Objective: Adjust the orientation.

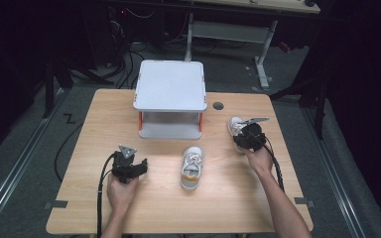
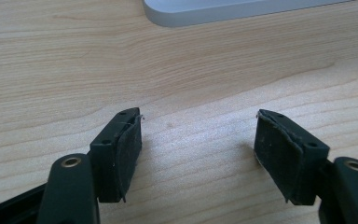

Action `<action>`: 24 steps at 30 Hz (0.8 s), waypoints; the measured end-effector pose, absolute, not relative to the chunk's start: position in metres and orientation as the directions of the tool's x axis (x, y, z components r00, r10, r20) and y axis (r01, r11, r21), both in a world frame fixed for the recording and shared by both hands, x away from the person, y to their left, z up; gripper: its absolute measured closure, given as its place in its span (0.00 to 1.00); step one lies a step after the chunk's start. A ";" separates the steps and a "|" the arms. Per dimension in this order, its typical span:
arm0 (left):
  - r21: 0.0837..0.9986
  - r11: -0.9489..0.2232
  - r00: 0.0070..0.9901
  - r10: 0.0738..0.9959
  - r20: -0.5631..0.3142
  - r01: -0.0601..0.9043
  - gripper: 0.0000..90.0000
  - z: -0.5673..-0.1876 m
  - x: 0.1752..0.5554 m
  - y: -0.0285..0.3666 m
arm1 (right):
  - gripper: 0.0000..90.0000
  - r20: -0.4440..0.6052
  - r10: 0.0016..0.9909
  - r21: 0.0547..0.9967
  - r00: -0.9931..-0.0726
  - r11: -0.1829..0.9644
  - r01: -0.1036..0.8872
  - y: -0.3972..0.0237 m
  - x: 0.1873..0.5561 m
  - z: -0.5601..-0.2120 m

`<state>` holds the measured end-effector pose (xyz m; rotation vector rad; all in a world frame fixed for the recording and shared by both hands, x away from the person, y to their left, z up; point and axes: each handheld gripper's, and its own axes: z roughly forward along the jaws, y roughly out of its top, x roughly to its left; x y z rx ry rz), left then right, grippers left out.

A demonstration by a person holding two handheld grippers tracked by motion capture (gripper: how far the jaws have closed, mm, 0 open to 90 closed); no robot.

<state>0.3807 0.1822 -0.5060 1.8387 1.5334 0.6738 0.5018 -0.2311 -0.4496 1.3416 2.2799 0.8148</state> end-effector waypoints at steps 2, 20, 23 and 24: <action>0.749 -0.113 0.187 0.982 -0.015 0.653 0.36 -0.506 0.381 0.182 | 0.84 -0.029 0.878 0.646 -0.477 0.381 0.662 -0.232 0.503 -0.450; 0.748 -0.112 0.186 0.982 -0.016 0.655 0.36 -0.506 0.381 0.183 | 0.94 -0.016 0.848 0.682 -0.529 0.396 0.614 -0.237 0.488 -0.438; 0.747 -0.115 0.190 0.982 -0.015 0.655 0.36 -0.506 0.381 0.183 | 0.94 -0.034 0.835 0.690 -0.550 0.418 0.591 -0.235 0.480 -0.430; 0.748 -0.112 0.186 0.982 -0.016 0.655 0.36 -0.506 0.381 0.183 | 0.94 -0.033 0.833 0.695 -0.552 0.416 0.586 -0.235 0.477 -0.429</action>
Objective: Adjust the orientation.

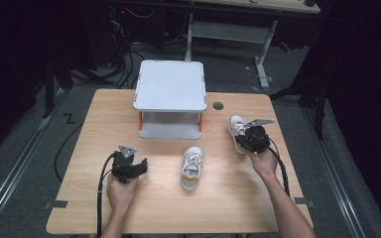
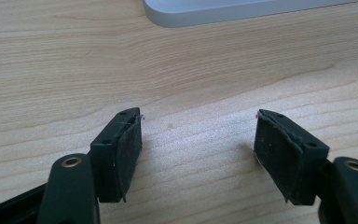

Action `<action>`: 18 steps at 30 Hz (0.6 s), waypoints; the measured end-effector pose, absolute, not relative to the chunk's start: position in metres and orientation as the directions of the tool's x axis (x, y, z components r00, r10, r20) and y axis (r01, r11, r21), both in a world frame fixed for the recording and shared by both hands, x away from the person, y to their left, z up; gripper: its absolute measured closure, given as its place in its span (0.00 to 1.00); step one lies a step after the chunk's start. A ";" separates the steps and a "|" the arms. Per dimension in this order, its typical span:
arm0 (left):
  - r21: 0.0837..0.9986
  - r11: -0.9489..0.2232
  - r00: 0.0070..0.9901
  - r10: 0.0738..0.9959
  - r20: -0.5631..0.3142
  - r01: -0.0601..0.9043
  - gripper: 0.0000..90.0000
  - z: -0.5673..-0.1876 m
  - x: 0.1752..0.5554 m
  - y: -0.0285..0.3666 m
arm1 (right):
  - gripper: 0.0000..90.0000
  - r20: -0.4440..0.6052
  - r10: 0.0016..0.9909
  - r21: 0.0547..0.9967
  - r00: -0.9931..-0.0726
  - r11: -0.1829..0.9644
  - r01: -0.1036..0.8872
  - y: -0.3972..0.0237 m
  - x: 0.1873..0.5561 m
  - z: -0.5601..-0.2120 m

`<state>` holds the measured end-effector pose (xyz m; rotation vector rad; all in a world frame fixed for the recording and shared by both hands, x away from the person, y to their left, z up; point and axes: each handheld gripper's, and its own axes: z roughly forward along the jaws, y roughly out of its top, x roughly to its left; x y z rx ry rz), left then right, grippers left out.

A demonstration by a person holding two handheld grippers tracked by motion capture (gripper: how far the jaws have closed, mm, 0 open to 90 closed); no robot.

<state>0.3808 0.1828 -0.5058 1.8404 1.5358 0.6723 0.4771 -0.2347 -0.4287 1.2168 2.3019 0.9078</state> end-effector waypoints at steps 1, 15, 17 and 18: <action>0.748 -0.112 0.186 0.982 -0.016 0.655 0.36 -0.506 0.381 0.183 | 0.94 -0.033 0.833 0.695 -0.552 0.416 0.586 -0.235 0.477 -0.429; 0.749 -0.111 0.185 0.983 -0.016 0.653 0.36 -0.506 0.381 0.182 | 0.94 0.001 0.786 0.697 -0.618 0.443 0.564 -0.234 0.415 -0.423; 0.749 -0.111 0.185 0.983 -0.016 0.653 0.36 -0.506 0.381 0.182 | 0.94 0.006 0.777 0.694 -0.630 0.450 0.562 -0.231 0.406 -0.425; 0.749 -0.111 0.185 0.983 -0.015 0.653 0.36 -0.506 0.381 0.182 | 0.94 0.013 0.767 0.690 -0.641 0.457 0.561 -0.228 0.397 -0.428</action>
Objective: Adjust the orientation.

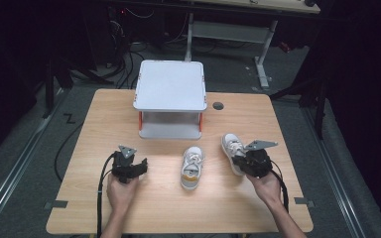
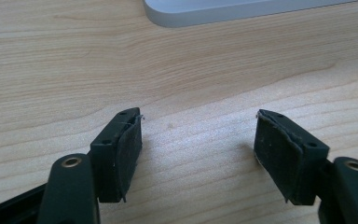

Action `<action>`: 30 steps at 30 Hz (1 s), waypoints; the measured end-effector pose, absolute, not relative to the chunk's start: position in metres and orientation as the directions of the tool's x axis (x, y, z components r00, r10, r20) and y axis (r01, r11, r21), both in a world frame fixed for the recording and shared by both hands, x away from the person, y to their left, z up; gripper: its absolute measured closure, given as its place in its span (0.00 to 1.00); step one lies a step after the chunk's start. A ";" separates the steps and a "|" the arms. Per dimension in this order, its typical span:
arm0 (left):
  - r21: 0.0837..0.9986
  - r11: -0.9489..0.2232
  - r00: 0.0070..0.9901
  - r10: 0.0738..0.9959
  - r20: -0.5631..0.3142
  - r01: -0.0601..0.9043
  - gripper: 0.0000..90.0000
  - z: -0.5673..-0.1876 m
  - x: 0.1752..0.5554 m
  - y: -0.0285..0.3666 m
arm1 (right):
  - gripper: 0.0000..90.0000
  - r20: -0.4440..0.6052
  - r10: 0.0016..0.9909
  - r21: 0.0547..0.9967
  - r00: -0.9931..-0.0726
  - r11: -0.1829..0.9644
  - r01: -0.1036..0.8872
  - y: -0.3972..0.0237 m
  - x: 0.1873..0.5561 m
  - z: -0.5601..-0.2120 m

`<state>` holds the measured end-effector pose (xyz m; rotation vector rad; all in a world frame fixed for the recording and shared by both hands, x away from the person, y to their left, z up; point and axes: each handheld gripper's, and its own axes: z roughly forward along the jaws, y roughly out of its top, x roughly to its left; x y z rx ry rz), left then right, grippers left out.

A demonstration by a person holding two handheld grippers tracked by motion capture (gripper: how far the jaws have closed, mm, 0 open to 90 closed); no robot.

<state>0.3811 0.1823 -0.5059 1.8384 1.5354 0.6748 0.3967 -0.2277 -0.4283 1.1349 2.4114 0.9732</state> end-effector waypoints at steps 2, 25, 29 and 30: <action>0.749 -0.111 0.185 0.983 -0.016 0.653 0.36 -0.506 0.381 0.182 | 0.94 0.021 0.758 0.686 -0.652 0.463 0.561 -0.223 0.389 -0.432; 0.748 -0.110 0.184 0.983 -0.017 0.654 0.36 -0.506 0.381 0.182 | 0.87 0.052 0.724 0.647 -0.687 0.500 0.576 -0.164 0.375 -0.446; 0.749 -0.112 0.185 0.983 -0.015 0.653 0.36 -0.506 0.381 0.182 | 0.83 0.060 0.706 0.634 -0.706 0.520 0.573 -0.156 0.375 -0.448; 0.749 -0.112 0.185 0.983 -0.015 0.653 0.36 -0.506 0.381 0.182 | 0.81 0.061 0.701 0.633 -0.710 0.523 0.571 -0.154 0.375 -0.449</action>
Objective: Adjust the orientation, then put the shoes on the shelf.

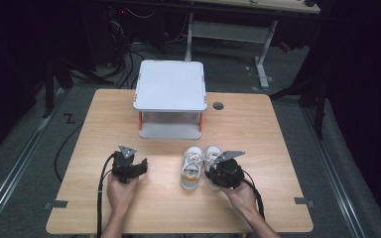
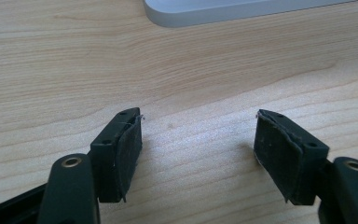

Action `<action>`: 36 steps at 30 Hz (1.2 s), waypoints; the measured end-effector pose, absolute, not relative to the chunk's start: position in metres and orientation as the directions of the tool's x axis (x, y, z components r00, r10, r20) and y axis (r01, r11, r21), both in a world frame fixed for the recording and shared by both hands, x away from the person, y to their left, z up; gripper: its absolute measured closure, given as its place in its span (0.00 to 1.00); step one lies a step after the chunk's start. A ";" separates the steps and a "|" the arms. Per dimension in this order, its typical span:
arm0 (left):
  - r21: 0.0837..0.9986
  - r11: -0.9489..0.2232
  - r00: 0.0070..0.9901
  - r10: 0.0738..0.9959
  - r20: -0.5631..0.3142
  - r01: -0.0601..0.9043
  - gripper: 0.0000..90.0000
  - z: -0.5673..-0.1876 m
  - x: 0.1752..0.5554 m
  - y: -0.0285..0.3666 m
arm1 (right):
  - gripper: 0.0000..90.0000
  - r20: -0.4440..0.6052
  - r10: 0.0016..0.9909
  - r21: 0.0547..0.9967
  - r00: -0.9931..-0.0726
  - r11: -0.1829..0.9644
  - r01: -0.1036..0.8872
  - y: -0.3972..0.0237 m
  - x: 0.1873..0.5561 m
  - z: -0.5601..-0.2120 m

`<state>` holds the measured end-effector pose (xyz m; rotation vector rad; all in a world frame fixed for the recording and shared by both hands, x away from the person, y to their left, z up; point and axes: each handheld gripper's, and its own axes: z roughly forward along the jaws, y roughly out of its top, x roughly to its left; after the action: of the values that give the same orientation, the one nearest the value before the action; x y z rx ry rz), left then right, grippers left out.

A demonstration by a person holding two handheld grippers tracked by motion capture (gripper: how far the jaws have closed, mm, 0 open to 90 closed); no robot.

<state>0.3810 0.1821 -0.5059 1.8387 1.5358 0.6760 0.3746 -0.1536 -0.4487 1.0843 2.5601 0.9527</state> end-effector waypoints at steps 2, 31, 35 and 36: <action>0.749 -0.112 0.185 0.983 -0.014 0.653 0.36 -0.506 0.381 0.182 | 0.80 0.066 0.699 0.634 -0.712 0.521 0.571 -0.153 0.375 -0.449; 0.744 -0.129 0.191 0.982 0.002 0.655 0.35 -0.506 0.381 0.181 | 0.62 0.135 0.813 0.808 -0.567 0.241 0.538 -0.250 0.375 -0.453; 0.746 -0.125 0.188 0.982 -0.001 0.654 0.35 -0.506 0.381 0.181 | 0.60 0.118 0.887 0.785 -0.446 0.191 0.589 -0.274 0.396 -0.475; 0.747 -0.122 0.186 0.983 -0.002 0.654 0.35 -0.506 0.381 0.181 | 0.59 0.093 0.916 0.771 -0.390 0.182 0.611 -0.282 0.406 -0.485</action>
<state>0.3808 0.1805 -0.5059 1.8500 1.5344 0.6858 0.4056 -0.2822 -0.4845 1.4370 2.0734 1.0625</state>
